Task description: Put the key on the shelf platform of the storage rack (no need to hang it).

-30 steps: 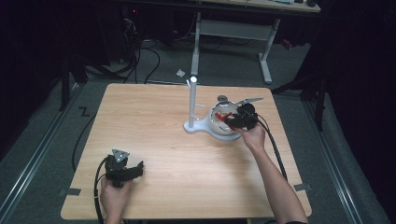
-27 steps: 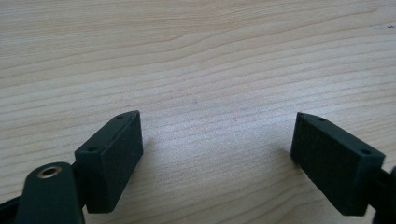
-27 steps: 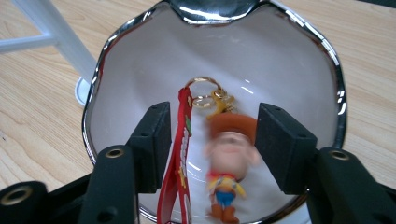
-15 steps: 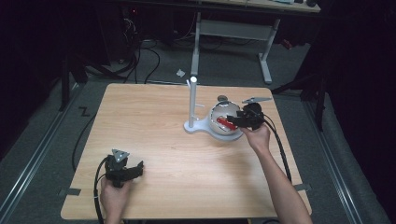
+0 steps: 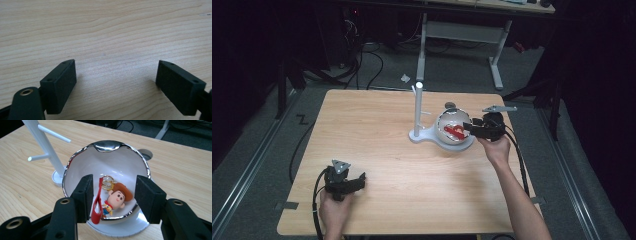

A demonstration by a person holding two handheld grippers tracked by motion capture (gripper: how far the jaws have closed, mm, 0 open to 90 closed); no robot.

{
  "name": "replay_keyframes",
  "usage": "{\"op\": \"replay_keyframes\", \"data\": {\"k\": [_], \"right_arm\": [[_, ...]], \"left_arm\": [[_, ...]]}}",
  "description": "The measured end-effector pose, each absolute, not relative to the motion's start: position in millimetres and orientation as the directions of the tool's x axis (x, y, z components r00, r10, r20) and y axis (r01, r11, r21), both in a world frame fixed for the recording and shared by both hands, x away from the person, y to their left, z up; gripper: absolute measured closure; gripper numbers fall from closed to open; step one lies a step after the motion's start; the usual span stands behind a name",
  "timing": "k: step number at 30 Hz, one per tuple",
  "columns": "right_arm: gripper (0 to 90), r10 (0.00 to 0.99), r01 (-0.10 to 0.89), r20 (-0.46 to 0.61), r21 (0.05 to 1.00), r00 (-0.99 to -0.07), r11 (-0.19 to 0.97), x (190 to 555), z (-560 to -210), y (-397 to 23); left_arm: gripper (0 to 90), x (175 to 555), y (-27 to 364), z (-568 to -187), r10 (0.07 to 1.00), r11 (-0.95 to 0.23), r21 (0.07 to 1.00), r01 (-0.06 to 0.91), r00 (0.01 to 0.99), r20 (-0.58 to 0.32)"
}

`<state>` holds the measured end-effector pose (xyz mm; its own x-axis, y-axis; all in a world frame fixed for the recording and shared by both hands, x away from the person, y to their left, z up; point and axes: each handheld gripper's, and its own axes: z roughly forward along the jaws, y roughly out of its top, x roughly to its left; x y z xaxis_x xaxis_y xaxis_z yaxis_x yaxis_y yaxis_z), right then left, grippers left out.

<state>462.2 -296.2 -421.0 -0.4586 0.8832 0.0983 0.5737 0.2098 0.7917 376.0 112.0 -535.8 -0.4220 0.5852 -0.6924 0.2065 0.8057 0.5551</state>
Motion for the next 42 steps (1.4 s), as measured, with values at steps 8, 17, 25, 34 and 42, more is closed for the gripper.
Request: {"op": "replay_keyframes", "data": {"k": [8,17,25,34,42], "right_arm": [[50.6,0.887,0.560,0.093,0.804,-0.452,0.201,452,-412,-308],[50.9,0.894,0.552,0.107,0.816,-0.435,0.171,437,-410,-323],[51.1,0.892,0.531,0.096,0.829,-0.441,0.173,425,-400,-330],[51.4,0.885,0.518,0.109,0.840,-0.454,0.162,411,-391,-334],[51.6,0.887,0.515,0.127,0.846,-0.443,0.136,398,-390,-342]], "left_arm": [[17.0,376,112,-536,0.585,0.806,0.555,0.206,-0.422,-0.692],[17.1,376,112,-536,0.587,0.805,0.557,0.207,-0.422,-0.691],[17.1,376,112,-536,0.587,0.805,0.557,0.207,-0.422,-0.691],[17.0,376,112,-536,0.587,0.805,0.557,0.207,-0.421,-0.692],[17.0,376,111,-536,0.584,0.807,0.554,0.205,-0.425,-0.692]]}}
